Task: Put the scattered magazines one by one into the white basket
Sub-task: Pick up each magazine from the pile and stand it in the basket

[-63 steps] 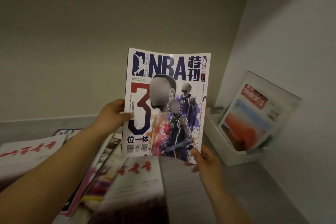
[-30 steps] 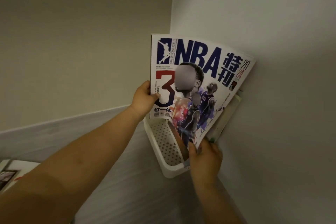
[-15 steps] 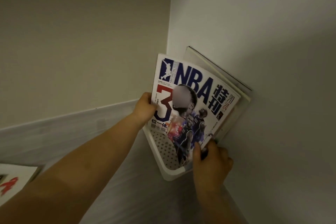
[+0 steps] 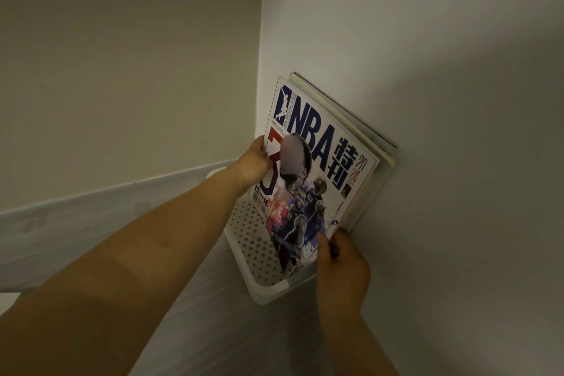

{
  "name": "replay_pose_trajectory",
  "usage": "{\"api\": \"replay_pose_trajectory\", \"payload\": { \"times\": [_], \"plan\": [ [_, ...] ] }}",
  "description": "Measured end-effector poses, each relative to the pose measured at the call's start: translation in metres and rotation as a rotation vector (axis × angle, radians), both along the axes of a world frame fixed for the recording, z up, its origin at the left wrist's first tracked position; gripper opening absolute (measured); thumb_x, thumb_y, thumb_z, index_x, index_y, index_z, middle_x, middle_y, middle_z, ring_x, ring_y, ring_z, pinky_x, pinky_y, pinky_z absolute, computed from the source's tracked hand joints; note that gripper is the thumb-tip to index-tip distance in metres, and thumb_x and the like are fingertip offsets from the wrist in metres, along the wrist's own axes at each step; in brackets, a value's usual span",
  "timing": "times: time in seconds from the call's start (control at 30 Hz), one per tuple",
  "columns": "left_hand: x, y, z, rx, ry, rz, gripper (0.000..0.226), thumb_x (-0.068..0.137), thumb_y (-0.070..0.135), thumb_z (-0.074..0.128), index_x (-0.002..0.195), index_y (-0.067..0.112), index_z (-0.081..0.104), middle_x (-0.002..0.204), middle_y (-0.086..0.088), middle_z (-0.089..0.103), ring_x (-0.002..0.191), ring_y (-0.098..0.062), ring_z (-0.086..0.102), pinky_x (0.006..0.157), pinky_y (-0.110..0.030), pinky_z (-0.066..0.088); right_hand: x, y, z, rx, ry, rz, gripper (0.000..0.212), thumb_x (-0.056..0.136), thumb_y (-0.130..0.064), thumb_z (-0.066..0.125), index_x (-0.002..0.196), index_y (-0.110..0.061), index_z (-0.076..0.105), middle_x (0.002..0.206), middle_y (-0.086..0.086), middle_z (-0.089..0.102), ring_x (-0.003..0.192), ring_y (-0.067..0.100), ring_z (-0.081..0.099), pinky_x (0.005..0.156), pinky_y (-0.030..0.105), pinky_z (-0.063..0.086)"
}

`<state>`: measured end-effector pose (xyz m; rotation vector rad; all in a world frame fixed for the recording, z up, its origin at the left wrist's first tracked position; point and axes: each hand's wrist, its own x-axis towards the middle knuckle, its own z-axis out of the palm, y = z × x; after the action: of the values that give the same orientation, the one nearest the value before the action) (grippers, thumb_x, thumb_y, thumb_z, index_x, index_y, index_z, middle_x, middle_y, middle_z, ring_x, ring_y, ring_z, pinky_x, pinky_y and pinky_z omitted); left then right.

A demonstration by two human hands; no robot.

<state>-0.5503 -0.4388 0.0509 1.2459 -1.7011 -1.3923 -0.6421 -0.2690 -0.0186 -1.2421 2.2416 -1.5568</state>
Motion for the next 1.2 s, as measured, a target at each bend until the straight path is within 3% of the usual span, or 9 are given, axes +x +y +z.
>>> {"api": "replay_pose_trajectory", "payload": {
  "times": [0.3,0.4,0.53,0.67,0.77,1.0,1.1,1.13,1.2],
  "plan": [
    [0.006,0.001,0.003,-0.064,-0.225,-0.035,0.053,0.093,0.001,0.031,0.142,0.008,0.013,0.149,-0.012,0.028,0.135,-0.027,0.030,0.109,-0.034,0.027,-0.010,0.005,0.012,0.018,-0.071,0.001,0.011,0.083,-0.024,0.061,0.081,-0.014,0.057,0.058,-0.016,0.045,0.053,0.000,0.043,0.048,0.015,0.029],
    [0.016,0.016,0.004,-0.038,-0.211,0.030,0.057,0.093,0.005,0.035,0.143,0.013,0.011,0.149,-0.012,0.028,0.134,-0.027,0.032,0.101,-0.030,0.033,-0.009,0.014,0.018,0.005,-0.128,-0.011,0.011,0.082,-0.022,0.063,0.087,-0.017,0.054,0.064,-0.014,0.050,0.059,0.003,0.048,0.050,0.016,0.034],
    [0.053,0.043,0.021,-0.131,-0.236,0.066,0.046,0.092,0.010,0.040,0.137,0.013,0.031,0.143,-0.013,0.040,0.127,-0.026,0.041,0.091,-0.027,0.035,-0.007,0.029,0.033,-0.044,-0.040,0.047,0.021,0.080,-0.018,0.062,0.084,-0.031,0.046,0.070,-0.014,0.050,0.065,0.003,0.050,0.054,0.015,0.035],
    [0.119,0.090,0.033,-0.189,-0.213,0.161,0.030,0.091,0.011,0.046,0.120,0.009,0.053,0.120,-0.010,0.061,0.105,-0.018,0.054,0.088,-0.023,0.034,0.011,0.040,0.044,-0.069,0.013,0.108,0.019,0.082,-0.013,0.060,0.088,-0.027,0.049,0.071,-0.013,0.050,0.065,0.005,0.049,0.056,0.018,0.035],
    [0.180,0.134,0.028,-0.179,-0.209,0.237,0.024,0.089,0.008,0.049,0.111,0.008,0.058,0.106,-0.008,0.062,0.092,-0.014,0.055,0.083,-0.023,0.036,0.041,0.044,0.047,-0.057,0.050,0.190,0.022,0.082,-0.010,0.059,0.083,-0.028,0.047,0.073,-0.002,0.053,0.065,0.015,0.051,0.058,0.024,0.037],
    [0.335,0.249,-0.011,-0.089,-0.360,0.540,0.022,0.085,0.000,0.053,0.105,-0.002,0.062,0.111,-0.017,0.064,0.098,-0.022,0.060,0.076,-0.015,0.037,0.169,0.056,0.055,-0.074,0.150,0.418,0.018,0.080,-0.004,0.058,0.097,-0.008,0.060,0.076,0.000,0.053,0.071,0.019,0.050,0.064,0.026,0.034],
    [0.397,0.297,-0.026,-0.022,-0.329,0.678,0.019,0.082,-0.009,0.052,0.098,-0.005,0.062,0.105,-0.023,0.064,0.082,0.003,0.066,0.065,-0.001,0.041,0.241,0.072,0.053,-0.021,0.182,0.601,0.022,0.079,-0.003,0.059,0.100,-0.007,0.061,0.084,0.006,0.061,0.079,0.025,0.057,0.068,0.029,0.040],
    [0.416,0.312,-0.031,0.006,-0.335,0.717,0.019,0.082,-0.009,0.052,0.097,-0.004,0.063,0.106,-0.024,0.065,0.079,0.002,0.066,0.070,-0.004,0.043,0.264,0.078,0.050,-0.006,0.206,0.660,0.022,0.078,-0.002,0.060,0.100,-0.007,0.062,0.089,0.009,0.064,0.084,0.028,0.059,0.071,0.031,0.043],
    [0.456,0.336,-0.039,0.079,-0.369,0.781,0.020,0.083,-0.005,0.054,0.101,-0.003,0.064,0.108,-0.023,0.065,0.091,-0.021,0.065,0.077,-0.018,0.047,0.308,0.092,0.041,0.047,0.261,0.776,0.022,0.079,-0.006,0.060,0.102,-0.008,0.061,0.099,0.011,0.066,0.092,0.029,0.060,0.077,0.036,0.046]
  ]
}}
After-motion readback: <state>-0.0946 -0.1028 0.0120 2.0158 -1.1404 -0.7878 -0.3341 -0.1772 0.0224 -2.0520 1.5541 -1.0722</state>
